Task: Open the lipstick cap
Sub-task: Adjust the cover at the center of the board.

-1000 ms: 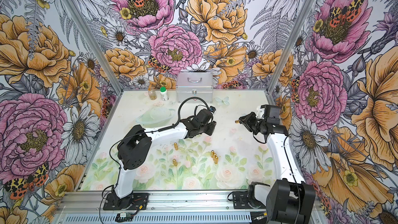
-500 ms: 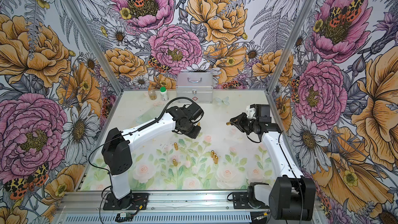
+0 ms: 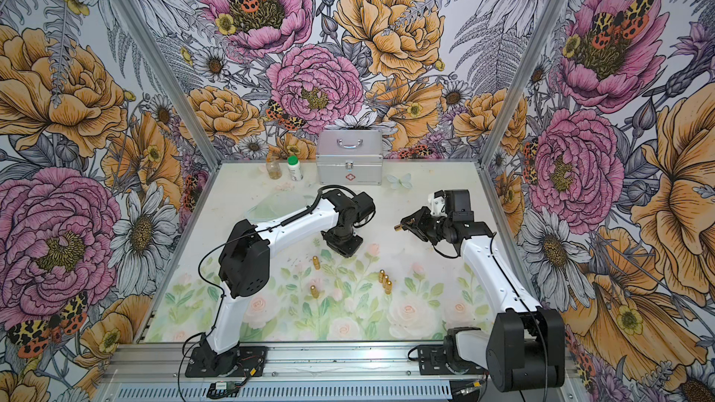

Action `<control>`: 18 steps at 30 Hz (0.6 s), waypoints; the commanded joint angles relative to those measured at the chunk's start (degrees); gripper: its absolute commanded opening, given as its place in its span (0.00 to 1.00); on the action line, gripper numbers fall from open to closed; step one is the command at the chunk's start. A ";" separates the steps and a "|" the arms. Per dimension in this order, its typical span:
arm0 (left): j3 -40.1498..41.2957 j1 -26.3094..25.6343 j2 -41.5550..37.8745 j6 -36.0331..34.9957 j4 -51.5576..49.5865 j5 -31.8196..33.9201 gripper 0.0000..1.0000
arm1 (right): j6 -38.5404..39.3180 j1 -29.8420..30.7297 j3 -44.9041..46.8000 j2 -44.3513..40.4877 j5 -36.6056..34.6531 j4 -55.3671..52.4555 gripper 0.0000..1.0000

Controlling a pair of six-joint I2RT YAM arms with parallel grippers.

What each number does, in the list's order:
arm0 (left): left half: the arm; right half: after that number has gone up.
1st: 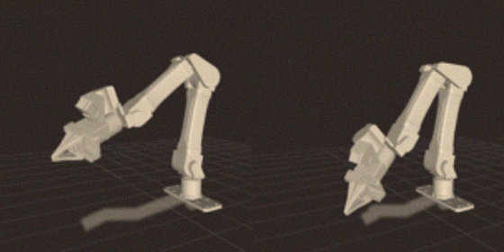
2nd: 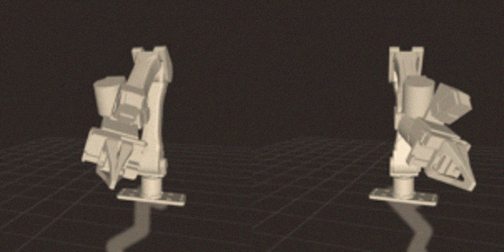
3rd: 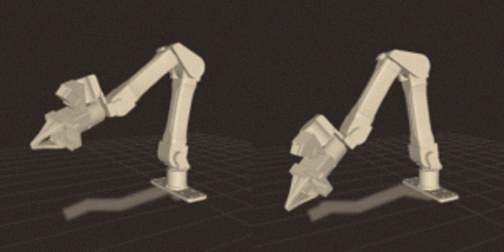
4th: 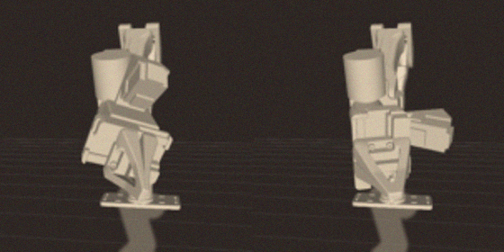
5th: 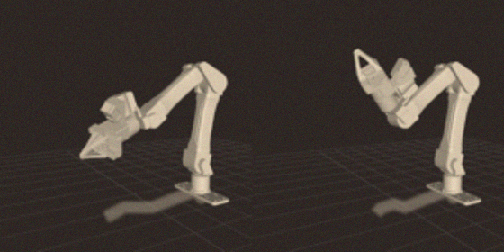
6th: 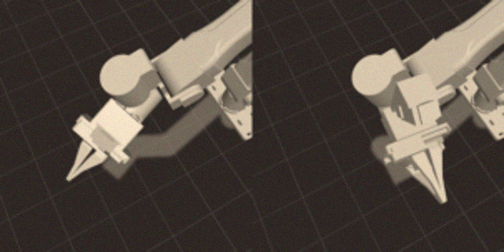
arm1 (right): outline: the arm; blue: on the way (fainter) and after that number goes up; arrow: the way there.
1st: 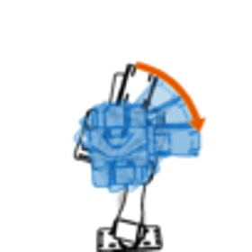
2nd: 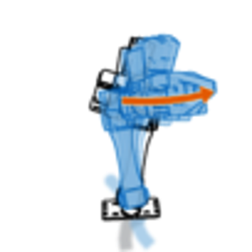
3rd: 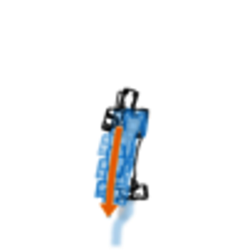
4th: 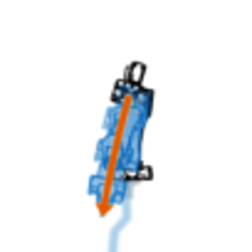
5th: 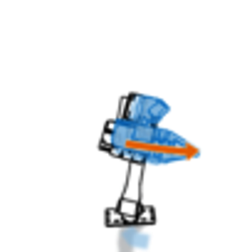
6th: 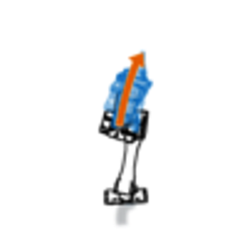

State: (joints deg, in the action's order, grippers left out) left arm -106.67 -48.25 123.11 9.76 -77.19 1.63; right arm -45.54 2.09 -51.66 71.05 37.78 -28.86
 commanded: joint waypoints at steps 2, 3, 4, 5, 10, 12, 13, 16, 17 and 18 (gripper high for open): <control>-0.55 0.29 1.37 -2.20 -2.76 -0.88 0.11 | -0.34 0.45 0.69 0.58 -0.45 1.78 0.21; -0.50 0.28 1.60 -2.35 -2.79 -1.11 0.11 | -0.34 0.46 0.70 0.63 -0.60 1.79 0.21; -0.50 0.30 1.91 -2.77 -2.88 -1.73 0.11 | -0.34 0.53 0.68 0.77 -0.74 1.84 0.21; -0.70 0.27 2.22 -2.82 -3.03 -1.35 0.11 | -0.34 0.55 0.68 1.01 -0.71 1.79 0.21; -0.29 0.63 3.70 -3.52 -4.17 -0.95 0.11 | -0.36 0.81 0.64 1.28 -0.94 1.79 0.21; -0.52 0.79 4.55 -3.67 -4.71 -0.55 0.11 | -0.42 0.85 0.68 1.38 -1.06 1.79 0.21; -0.78 0.79 4.92 -3.87 -5.11 -0.83 0.11 | -0.43 0.90 0.66 1.46 -1.01 1.79 0.21; -1.59 0.80 5.66 -4.04 -5.17 -0.97 0.13 | -0.38 0.99 0.59 1.61 -1.04 1.79 0.21; -1.73 0.79 5.96 -4.11 -5.17 -1.01 0.15 | -0.34 0.99 0.53 1.64 -1.03 1.79 0.21; -1.88 0.79 6.37 -4.27 -5.17 -1.18 0.17 | -0.36 1.05 0.51 1.65 -1.09 1.79 0.21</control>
State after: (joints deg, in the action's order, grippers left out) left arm -107.15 -48.07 128.05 6.90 -81.67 1.61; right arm -45.58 2.68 -51.44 72.14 37.52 -28.36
